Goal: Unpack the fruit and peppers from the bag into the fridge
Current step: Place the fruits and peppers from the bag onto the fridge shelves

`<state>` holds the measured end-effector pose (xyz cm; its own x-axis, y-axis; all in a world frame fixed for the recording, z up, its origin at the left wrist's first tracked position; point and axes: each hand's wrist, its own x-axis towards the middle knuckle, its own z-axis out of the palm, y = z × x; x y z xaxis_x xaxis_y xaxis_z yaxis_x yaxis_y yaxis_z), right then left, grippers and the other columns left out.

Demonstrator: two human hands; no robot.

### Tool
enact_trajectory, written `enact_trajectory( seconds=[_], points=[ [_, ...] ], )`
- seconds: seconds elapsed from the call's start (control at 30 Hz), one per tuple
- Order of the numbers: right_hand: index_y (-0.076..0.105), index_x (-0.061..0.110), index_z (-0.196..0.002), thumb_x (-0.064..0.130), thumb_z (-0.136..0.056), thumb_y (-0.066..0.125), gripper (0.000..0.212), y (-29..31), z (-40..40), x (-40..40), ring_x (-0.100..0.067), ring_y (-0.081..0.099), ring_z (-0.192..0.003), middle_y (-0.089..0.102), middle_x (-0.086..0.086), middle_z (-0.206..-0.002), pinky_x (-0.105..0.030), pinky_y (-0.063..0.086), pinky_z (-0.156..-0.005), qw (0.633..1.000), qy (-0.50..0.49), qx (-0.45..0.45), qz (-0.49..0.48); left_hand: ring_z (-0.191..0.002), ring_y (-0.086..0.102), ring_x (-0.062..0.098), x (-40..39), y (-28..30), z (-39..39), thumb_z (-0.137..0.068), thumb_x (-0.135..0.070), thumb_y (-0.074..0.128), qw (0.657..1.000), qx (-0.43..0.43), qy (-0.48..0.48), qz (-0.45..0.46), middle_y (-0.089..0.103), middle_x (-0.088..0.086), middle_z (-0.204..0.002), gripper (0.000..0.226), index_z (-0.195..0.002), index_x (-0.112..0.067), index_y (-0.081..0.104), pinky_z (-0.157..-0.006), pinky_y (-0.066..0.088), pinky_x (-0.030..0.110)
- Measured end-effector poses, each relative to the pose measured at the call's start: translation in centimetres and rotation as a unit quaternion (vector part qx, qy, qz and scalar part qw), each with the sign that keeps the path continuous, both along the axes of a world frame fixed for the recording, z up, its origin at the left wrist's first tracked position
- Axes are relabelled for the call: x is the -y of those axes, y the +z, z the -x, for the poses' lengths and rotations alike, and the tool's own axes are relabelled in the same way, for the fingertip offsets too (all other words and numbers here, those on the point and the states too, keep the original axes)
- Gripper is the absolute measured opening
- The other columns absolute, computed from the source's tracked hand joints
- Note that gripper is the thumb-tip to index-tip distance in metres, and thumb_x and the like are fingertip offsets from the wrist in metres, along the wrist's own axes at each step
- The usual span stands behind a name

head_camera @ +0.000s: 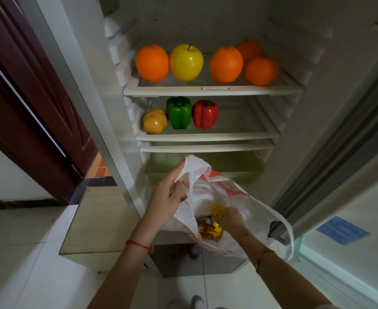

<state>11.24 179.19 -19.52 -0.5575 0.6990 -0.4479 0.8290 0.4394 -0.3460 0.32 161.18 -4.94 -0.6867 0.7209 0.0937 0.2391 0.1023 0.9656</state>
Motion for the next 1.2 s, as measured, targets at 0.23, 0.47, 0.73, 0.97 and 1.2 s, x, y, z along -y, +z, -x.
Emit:
enact_trajectory(
  seconds=[0.23, 0.47, 0.73, 0.97, 1.2],
  points=[
    [0.046, 0.006, -0.131, 0.055, -0.077, 0.073, 0.078, -1.5, 0.3, 1.7, -0.024, 0.058, -0.111, 0.058, -0.009, -0.122, -0.029, 0.048, -0.088, 0.998, -0.046, -0.04, 0.0, -0.072, 0.053, 0.026, 0.1, -0.4, 0.3, -0.099, -0.004, 0.041, 1.0, -0.014, 0.0, 0.012, 0.059, 0.025, -0.099, 0.057, -0.136, -0.047, 0.033, -0.066, 0.053, 0.019],
    [0.039, 0.005, -0.137, 0.053, -0.085, 0.065, 0.076, -1.6, 1.2, 2.6, -0.021, 0.06, -0.113, 0.059, -0.007, -0.126, -0.027, 0.049, -0.086, 0.996, -0.065, -0.001, -0.065, -0.076, 0.055, 0.025, -0.4, -0.6, 0.7, -0.1, -0.006, 0.041, 1.0, -0.009, -0.007, 0.017, 0.058, 0.026, -0.1, 0.054, -0.138, -0.043, 0.034, -0.069, 0.053, 0.023],
    [0.058, 0.011, -0.116, 0.036, -0.077, 0.072, 0.049, 0.1, 1.4, 2.1, -0.025, 0.065, -0.103, 0.068, -0.006, -0.111, -0.031, 0.052, -0.082, 0.992, -0.106, -0.066, -0.034, -0.08, 0.061, 0.027, -0.9, -0.7, 1.0, -0.1, -0.006, 0.042, 0.999, -0.016, -0.022, 0.018, 0.061, 0.016, -0.098, 0.056, -0.133, -0.05, 0.034, -0.073, 0.055, 0.026],
    [0.061, 0.014, -0.081, 0.04, -0.075, 0.078, 0.031, 4.4, -0.6, 1.9, -0.018, 0.068, -0.072, 0.068, -0.001, -0.079, -0.028, 0.054, -0.068, 0.961, -0.159, -0.184, 0.131, -0.081, 0.062, 0.023, -1.5, -0.8, 0.8, -0.1, -0.009, 0.042, 0.998, -0.02, -0.054, 0.023, 0.062, 0.011, -0.097, 0.052, -0.138, -0.045, 0.036, -0.072, 0.056, 0.029],
    [0.066, 0.01, -0.092, 0.022, -0.084, 0.075, 0.016, 11.1, -7.0, 1.8, -0.022, 0.071, -0.078, 0.072, -0.01, -0.086, -0.04, 0.061, -0.079, 0.881, -0.25, -0.346, 0.204, -0.088, 0.06, -0.006, -3.4, -0.9, -1.1, -0.101, -0.013, 0.042, 0.993, -0.051, -0.098, 0.04, 0.059, -0.012, -0.105, 0.051, -0.145, -0.037, 0.036, -0.078, 0.055, 0.022]
  ],
)
